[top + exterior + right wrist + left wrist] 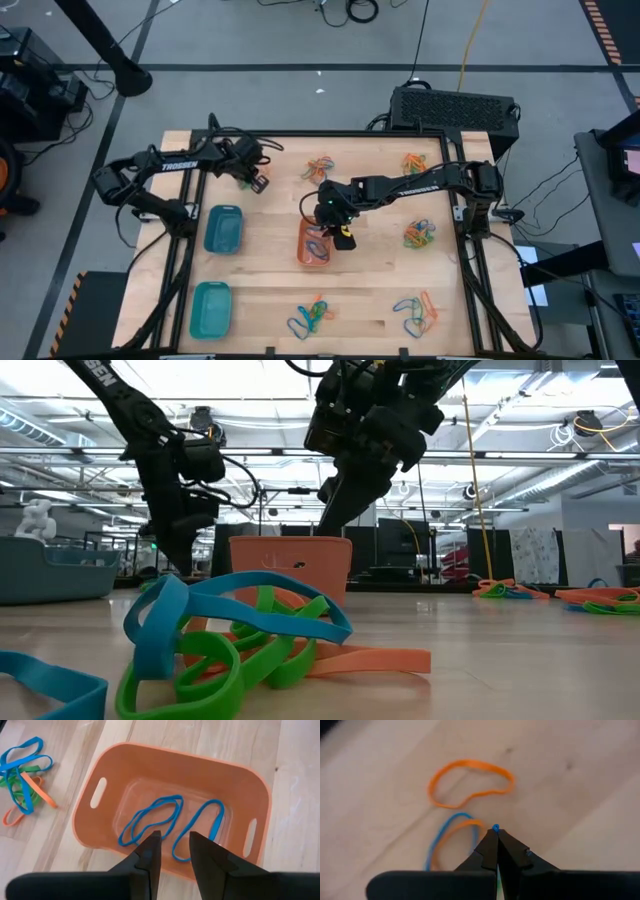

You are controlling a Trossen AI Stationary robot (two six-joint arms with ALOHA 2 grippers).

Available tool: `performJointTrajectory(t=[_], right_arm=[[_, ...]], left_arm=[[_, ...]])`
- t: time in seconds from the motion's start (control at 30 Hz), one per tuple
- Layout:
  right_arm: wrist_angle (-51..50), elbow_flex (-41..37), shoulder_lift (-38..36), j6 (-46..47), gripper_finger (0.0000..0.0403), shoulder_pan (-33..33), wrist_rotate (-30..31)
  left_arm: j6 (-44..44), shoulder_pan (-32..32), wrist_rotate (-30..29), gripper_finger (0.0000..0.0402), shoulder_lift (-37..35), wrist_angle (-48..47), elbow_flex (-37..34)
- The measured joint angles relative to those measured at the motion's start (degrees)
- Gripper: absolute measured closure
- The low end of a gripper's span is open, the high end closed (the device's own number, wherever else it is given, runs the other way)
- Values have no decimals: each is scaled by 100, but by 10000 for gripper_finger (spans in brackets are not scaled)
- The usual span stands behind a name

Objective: Sort rubber bands into baskets
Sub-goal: Put the blue rubber band into the orange bin

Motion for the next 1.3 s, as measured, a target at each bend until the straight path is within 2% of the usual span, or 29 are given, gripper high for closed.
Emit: performJointTrajectory(t=[0.1, 0.37, 0.8, 0.93, 1.07, 1.3], right_arm=[[-8, 0, -2, -1, 310, 0, 0], [-10, 2, -2, -1, 310, 0, 0], [-8, 4, -2, -45, 310, -1, 0], [-8, 4, -2, -45, 310, -2, 2], [-5, 4, -2, -6, 310, -1, 1], [27, 4, -2, 88, 310, 0, 0]], left_arm=[[20, -62, 312, 398, 0, 4, 0], [153, -109, 283, 398, -120, 102, 2], [188, -109, 234, 398, -1331, 46, 288], [142, -116, -129, 398, -1605, 58, 285], [42, -129, -430, 398, -1377, -2, -10], [0, -131, -557, 398, -686, 103, -266]])
